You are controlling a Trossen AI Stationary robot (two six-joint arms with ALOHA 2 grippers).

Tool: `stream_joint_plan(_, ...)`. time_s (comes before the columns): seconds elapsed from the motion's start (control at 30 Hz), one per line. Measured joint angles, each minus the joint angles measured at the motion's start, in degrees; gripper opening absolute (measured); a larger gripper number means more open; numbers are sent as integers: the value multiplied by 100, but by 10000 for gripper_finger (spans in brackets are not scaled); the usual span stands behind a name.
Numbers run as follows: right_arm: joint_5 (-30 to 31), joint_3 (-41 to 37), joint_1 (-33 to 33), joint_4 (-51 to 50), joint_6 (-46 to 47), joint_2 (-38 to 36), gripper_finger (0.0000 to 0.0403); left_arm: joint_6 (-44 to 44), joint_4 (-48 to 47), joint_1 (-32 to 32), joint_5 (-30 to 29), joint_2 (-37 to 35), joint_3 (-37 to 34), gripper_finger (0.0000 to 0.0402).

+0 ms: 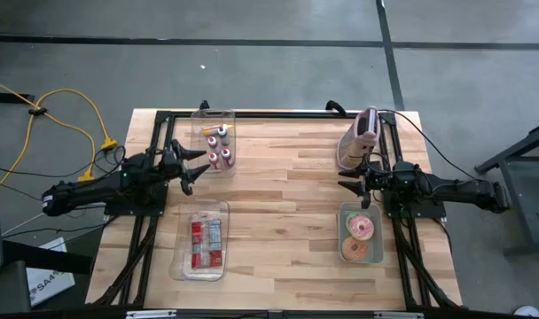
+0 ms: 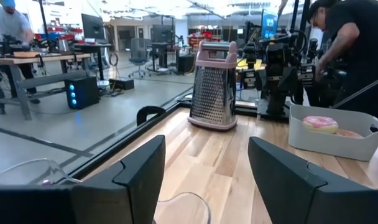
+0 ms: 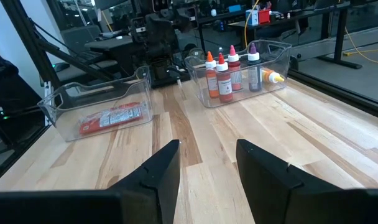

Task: Pick & Place Food Item
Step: Return to Home Position

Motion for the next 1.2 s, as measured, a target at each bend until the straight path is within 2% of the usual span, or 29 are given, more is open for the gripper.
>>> stream_joint_plan(0.43,0,-2,0,0,0,0,146,-74,139,0,0,-416,-311,223)
stream_joint_plan(0.87,0,-2,0,0,1,0,146,-671,-423,-1,-342,-416,-320,223)
stream_joint_plan(1.2,0,-2,0,1,0,0,146,-517,-723,0,320,-416,-320,223)
